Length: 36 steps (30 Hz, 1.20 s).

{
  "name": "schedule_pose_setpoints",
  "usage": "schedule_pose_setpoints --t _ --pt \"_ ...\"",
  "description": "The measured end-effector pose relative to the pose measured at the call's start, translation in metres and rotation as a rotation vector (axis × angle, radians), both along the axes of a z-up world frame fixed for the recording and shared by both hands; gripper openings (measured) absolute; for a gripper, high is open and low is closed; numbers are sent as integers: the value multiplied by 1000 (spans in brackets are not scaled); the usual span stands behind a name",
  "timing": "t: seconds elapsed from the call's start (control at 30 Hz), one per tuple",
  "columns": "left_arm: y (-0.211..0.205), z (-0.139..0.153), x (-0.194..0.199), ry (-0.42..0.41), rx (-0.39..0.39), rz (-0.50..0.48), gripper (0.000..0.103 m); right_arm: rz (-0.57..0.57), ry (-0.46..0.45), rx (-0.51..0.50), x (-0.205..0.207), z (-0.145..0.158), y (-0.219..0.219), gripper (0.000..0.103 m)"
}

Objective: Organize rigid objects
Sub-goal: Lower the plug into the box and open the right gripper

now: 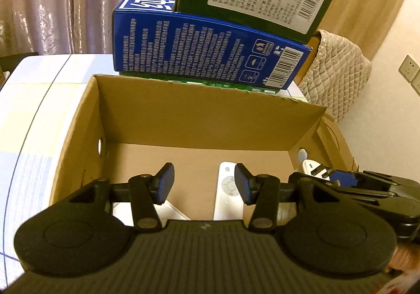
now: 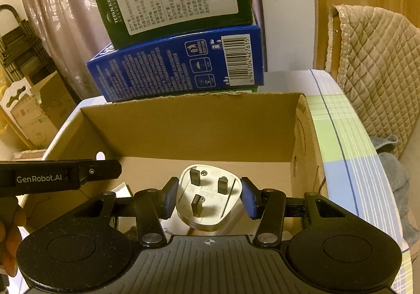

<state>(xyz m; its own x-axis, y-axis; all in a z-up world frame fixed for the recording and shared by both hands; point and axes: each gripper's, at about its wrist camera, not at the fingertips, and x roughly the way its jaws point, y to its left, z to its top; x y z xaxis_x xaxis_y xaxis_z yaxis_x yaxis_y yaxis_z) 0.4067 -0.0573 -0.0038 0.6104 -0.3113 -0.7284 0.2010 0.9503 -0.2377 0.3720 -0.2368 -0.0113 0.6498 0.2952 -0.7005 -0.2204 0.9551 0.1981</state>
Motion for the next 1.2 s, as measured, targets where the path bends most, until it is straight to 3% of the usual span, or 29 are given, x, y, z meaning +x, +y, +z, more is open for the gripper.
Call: schedule_pose_setpoints --t 0.2,0.43,1.07,1.2 --pt "6 -1 0 0 -2 8 45 0 3 10 2 0 1 47" --pt "7 0 -2 -2 -3 6 45 -41 -8 91 5 6 -8 48" --pt "17 29 -29 -25 21 14 45 -3 -32 25 -18 40 -2 57" --pt "20 40 -42 -34 35 13 49 -4 -24 16 -27 51 -3 61"
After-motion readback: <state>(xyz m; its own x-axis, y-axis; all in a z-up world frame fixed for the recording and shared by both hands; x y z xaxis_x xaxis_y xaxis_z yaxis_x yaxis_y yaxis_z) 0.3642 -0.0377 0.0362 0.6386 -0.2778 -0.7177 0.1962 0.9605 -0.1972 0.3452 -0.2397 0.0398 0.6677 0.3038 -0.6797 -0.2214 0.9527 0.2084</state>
